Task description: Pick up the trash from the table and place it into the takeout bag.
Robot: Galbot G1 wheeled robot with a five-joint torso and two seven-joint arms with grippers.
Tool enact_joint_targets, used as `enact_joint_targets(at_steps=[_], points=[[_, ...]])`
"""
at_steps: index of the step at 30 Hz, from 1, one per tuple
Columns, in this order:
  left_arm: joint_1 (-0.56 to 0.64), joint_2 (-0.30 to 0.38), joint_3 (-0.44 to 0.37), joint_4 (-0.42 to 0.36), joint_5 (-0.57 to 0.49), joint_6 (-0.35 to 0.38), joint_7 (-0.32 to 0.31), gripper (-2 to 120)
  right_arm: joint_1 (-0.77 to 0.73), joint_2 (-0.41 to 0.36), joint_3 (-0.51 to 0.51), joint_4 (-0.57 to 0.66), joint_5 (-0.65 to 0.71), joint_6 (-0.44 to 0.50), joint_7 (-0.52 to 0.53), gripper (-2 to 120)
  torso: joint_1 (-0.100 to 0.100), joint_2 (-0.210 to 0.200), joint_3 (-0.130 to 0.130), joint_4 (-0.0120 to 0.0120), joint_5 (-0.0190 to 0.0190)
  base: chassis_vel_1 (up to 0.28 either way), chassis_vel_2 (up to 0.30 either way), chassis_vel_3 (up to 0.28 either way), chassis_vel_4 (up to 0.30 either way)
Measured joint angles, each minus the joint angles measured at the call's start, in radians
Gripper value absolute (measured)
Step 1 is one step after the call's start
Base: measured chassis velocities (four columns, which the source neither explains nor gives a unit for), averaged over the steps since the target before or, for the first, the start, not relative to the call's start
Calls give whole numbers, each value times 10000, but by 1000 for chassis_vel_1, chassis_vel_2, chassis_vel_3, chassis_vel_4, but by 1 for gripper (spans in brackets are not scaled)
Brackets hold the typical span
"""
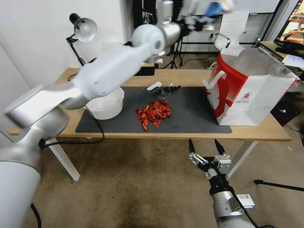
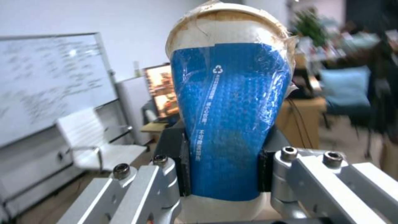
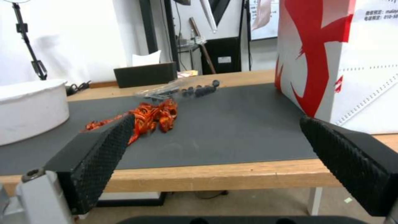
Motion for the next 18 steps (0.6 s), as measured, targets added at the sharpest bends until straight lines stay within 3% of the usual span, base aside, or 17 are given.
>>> enact_joint_targets(at_steps=[2, 8, 18], points=[[-233, -511, 353, 469, 433, -122, 342, 27, -12, 41, 10, -19, -5, 21, -8, 100, 0, 0, 0, 2, -1, 0, 0, 0, 0], [-500, -1232, 1037, 1222, 917, -280, 777, 27, -43, 139, 11, -37, -34, 77, -34, 100, 0, 0, 0, 2, -2, 0, 0, 0, 0], [-538, -1679, 1895, 1932, 1736, -386, 1417, 27, -174, 205, 47, -25, -99, 182, -64, 100, 0, 0, 0, 4, -4, 0, 0, 0, 0]])
